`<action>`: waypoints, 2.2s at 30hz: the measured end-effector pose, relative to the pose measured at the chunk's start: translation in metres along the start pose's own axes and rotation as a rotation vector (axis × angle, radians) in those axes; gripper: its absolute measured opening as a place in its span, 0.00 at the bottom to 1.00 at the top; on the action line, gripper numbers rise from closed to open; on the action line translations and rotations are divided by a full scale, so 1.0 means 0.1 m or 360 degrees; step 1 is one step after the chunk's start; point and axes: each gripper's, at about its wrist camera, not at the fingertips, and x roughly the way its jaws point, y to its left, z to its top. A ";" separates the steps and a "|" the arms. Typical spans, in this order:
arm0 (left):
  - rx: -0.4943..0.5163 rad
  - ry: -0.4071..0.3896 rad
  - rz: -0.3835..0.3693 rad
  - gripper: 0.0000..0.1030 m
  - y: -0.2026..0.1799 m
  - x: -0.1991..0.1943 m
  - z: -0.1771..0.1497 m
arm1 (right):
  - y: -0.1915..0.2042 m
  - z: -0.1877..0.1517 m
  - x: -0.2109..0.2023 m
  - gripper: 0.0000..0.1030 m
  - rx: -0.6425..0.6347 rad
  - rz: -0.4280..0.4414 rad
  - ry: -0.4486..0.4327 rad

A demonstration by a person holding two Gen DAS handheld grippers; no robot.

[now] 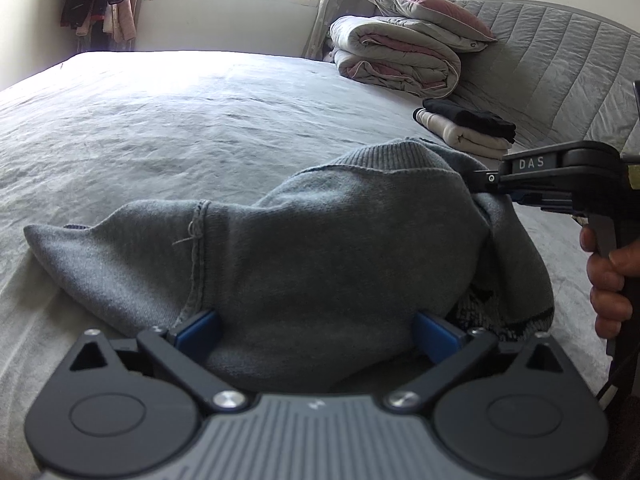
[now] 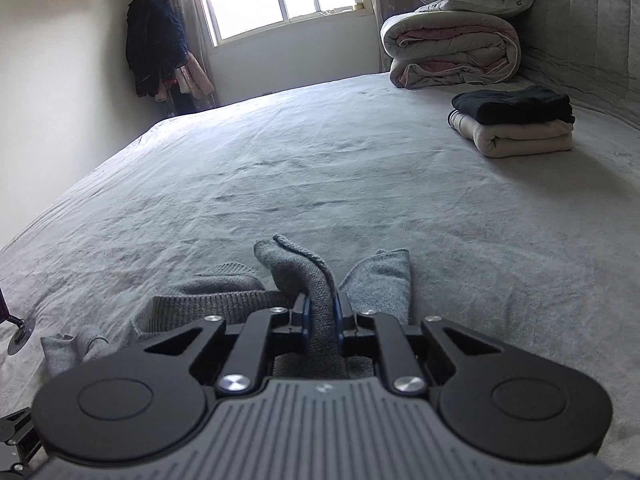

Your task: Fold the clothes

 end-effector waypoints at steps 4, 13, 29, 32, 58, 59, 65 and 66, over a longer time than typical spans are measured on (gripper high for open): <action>0.0026 0.0015 -0.0005 0.99 0.00 -0.01 0.00 | -0.20 -0.04 -0.13 0.12 0.0060 -0.0072 -0.0028; 0.0326 0.0065 0.0078 0.99 -0.20 0.00 -0.11 | -0.62 -0.25 -0.45 0.11 0.0197 -0.0157 0.0015; 0.0099 0.0068 -0.0045 0.99 0.04 -0.26 0.10 | -0.82 -0.41 -0.49 0.17 0.0240 -0.0184 0.0148; 0.0003 0.0044 -0.0056 0.99 0.14 -0.31 0.21 | -0.85 -0.35 -0.51 0.18 0.0253 -0.0174 0.0140; -0.0118 0.0095 -0.0157 0.99 0.80 0.32 0.97 | -0.74 0.14 -0.28 0.47 -0.0124 0.0079 0.0117; -0.0122 0.0104 -0.0179 0.99 0.80 0.39 0.98 | -0.75 0.15 -0.21 0.47 -0.0133 0.0110 0.0125; -0.0119 0.0135 -0.0314 0.94 0.79 0.68 1.01 | -0.85 0.18 0.05 0.47 -0.0151 0.0174 0.0176; -0.0117 0.0142 -0.0351 0.92 0.79 0.72 1.01 | -0.87 0.18 0.08 0.47 -0.0170 0.0166 0.0182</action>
